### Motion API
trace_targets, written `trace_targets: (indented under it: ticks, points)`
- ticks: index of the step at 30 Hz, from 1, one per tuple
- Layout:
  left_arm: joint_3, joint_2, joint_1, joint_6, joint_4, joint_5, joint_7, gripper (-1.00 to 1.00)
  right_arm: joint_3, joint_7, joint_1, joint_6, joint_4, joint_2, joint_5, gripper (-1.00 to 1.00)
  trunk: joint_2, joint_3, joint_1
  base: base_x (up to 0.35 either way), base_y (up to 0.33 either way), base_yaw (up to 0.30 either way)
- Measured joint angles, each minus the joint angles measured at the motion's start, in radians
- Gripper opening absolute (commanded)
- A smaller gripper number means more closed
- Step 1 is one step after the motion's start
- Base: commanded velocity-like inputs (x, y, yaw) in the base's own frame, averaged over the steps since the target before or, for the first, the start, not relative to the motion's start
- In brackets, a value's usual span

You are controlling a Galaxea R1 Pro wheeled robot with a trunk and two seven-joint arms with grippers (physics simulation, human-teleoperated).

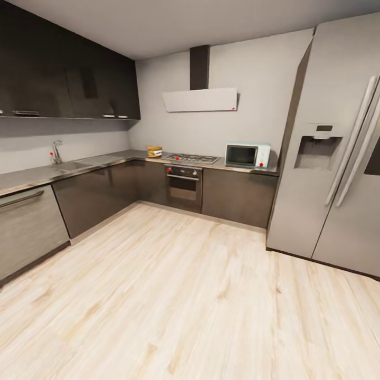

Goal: In the kitchen, take the popcorn bag from the countertop, put it into the microwave, and heat it until the popcorn is cooked so the cooked popcorn ends up inside the bag.

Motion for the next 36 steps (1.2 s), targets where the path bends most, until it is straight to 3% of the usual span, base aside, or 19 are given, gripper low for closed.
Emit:
trace_targets:
  ticks: [13,25,36]
  points:
    - [0.000,0.000,0.000,0.001,0.000,0.000,0.000,1.00,-0.001,0.000,0.000,-0.007,0.000,0.001,0.001,1.00,0.000,0.000,0.000,0.328,0.026,-0.001]
    - [-0.001,0.000,0.001,0.001,0.000,0.000,0.000,1.00,-0.003,0.000,0.000,-0.006,0.000,0.001,0.000,1.00,0.000,0.000,0.000,0.328,0.115,-0.198]
    - [0.000,-0.001,0.000,0.001,0.000,0.000,0.000,1.00,-0.002,0.000,0.000,-0.006,0.000,0.000,0.000,1.00,0.000,0.000,0.000,0.328,0.123,-0.020]
